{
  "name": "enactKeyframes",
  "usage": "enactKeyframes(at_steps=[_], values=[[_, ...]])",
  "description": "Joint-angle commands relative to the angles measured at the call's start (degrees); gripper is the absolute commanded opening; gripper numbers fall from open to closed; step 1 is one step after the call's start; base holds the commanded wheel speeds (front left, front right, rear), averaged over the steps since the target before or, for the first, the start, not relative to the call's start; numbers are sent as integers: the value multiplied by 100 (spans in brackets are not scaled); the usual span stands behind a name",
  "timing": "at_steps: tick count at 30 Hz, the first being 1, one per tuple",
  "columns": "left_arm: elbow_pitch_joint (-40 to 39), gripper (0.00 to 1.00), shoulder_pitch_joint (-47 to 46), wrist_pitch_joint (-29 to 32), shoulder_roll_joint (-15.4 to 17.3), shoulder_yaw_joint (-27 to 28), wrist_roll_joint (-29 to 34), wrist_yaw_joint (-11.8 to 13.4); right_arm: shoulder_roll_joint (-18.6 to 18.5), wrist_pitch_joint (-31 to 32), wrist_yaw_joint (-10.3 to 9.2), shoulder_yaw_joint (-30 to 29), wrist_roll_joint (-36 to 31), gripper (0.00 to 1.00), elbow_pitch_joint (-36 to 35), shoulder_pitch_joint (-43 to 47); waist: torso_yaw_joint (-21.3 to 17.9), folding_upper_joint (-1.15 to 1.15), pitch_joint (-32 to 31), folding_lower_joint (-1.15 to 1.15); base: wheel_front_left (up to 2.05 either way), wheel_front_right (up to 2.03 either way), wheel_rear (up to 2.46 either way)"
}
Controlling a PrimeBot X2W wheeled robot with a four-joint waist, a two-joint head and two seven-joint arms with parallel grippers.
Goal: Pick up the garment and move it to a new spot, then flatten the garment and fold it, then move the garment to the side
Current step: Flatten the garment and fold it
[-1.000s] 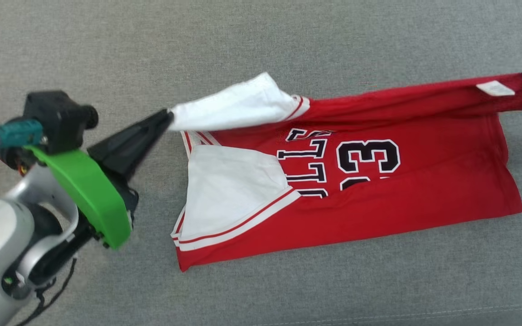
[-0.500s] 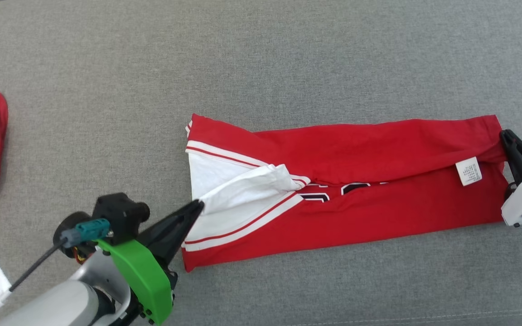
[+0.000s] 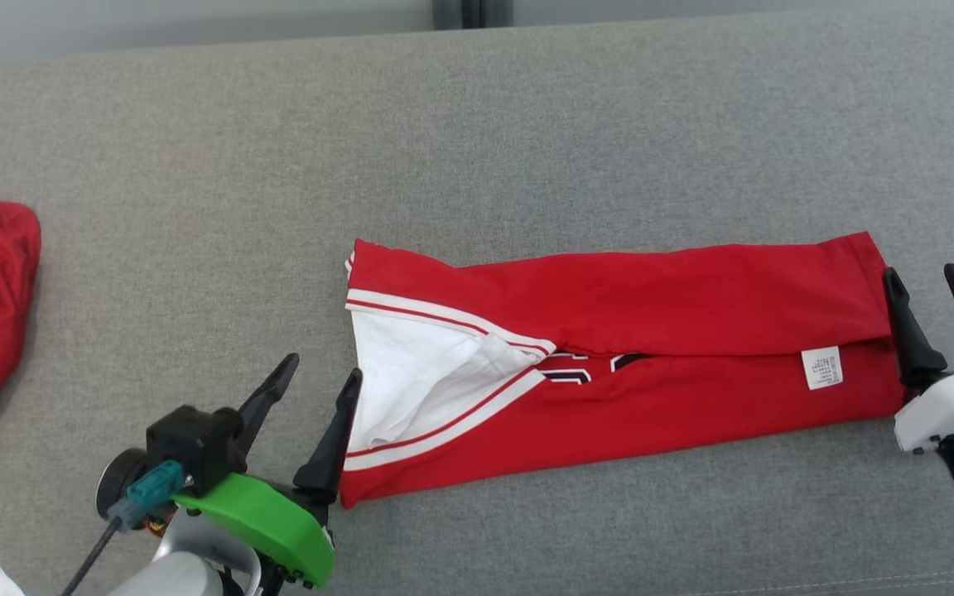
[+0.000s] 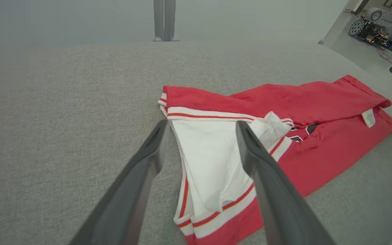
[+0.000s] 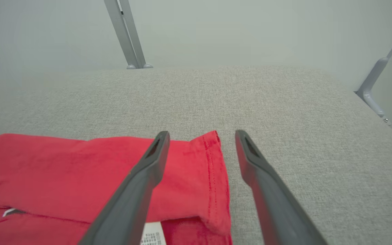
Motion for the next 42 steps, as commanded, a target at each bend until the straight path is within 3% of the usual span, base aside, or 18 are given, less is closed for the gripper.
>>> enactKeyframes(at_steps=[1, 8, 12, 20, 25, 32, 42], values=[[93, 100, 190, -180, -93, 76, 86, 152, 81, -183, -9, -21, -23, 100, 53, 140, -52, 0, -277, 0, 0, 0, 0], [419, 100, 760, -539, -798, 820, 637, 684, 435, -613, -9, 126, -219, 100, 249, 464, -37, 0, -636, 0, 0, 0, 0], [413, 100, 1313, -529, -1351, 1455, 1383, 677, 669, -656, -9, -27, -421, 100, 258, 600, 23, 0, -796, 0, 0, 0, 0], [419, 100, 2164, -532, -2293, 2169, 2845, 129, 1029, -645, -9, -563, -664, 100, 468, 1027, 324, 0, -1081, 0, 0, 0, 0], [533, 100, 2466, -531, -2622, 2475, 3409, -195, 1045, -645, -9, -825, -564, 100, 1086, 869, 572, 0, -1162, 0, 0, 0, 0], [592, 100, 2645, -533, -2974, 2701, 3951, -632, 758, -183, -9, -1063, -340, 100, 2164, 212, 889, 0, -1114, 0, 0, 0, 0], [567, 100, 2563, -533, -3303, 2893, 4347, -958, 369, 667, -9, -904, -145, 100, 3211, -289, 1224, 0, -741, 0, 0, 0, 0]])
